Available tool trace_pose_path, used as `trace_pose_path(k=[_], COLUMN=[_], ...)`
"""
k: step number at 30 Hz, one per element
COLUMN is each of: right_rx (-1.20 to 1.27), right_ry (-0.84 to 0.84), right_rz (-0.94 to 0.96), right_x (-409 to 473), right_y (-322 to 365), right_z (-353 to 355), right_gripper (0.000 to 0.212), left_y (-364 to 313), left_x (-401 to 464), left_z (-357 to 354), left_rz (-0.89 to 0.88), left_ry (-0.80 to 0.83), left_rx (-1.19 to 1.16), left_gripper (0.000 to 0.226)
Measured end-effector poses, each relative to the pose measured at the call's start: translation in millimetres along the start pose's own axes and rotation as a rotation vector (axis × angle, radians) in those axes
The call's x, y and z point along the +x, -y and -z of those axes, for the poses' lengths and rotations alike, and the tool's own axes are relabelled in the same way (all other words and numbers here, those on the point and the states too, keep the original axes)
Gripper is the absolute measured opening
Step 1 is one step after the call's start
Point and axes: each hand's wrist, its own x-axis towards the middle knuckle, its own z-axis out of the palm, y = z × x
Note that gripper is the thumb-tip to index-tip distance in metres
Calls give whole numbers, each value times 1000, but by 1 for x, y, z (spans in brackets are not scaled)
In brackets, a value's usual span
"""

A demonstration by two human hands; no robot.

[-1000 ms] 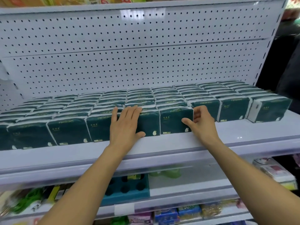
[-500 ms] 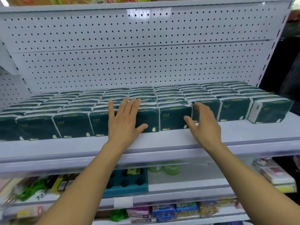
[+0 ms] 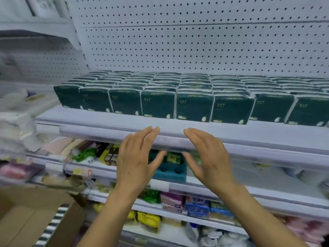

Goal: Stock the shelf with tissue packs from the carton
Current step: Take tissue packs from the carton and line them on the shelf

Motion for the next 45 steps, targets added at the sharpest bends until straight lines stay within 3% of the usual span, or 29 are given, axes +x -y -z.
trace_pose_path(k=[9, 22, 30, 38, 45], right_rx=[146, 285, 351, 329, 238], right_ry=[207, 497, 752, 1055, 1493], right_rz=[145, 188, 131, 99, 176], right_x=[15, 50, 23, -31, -72], right_y=[132, 324, 393, 413, 422], right_z=[-114, -280, -375, -473, -552], right_gripper=[46, 46, 34, 17, 21], left_y=[107, 300, 388, 427, 452], left_x=[-113, -256, -330, -400, -451], left_z=[71, 175, 185, 127, 57], left_rz=[399, 799, 1014, 1222, 1526], left_ry=[259, 496, 693, 903, 865], left_rx=[326, 452, 281, 75, -148], left_gripper=[64, 67, 69, 68, 60])
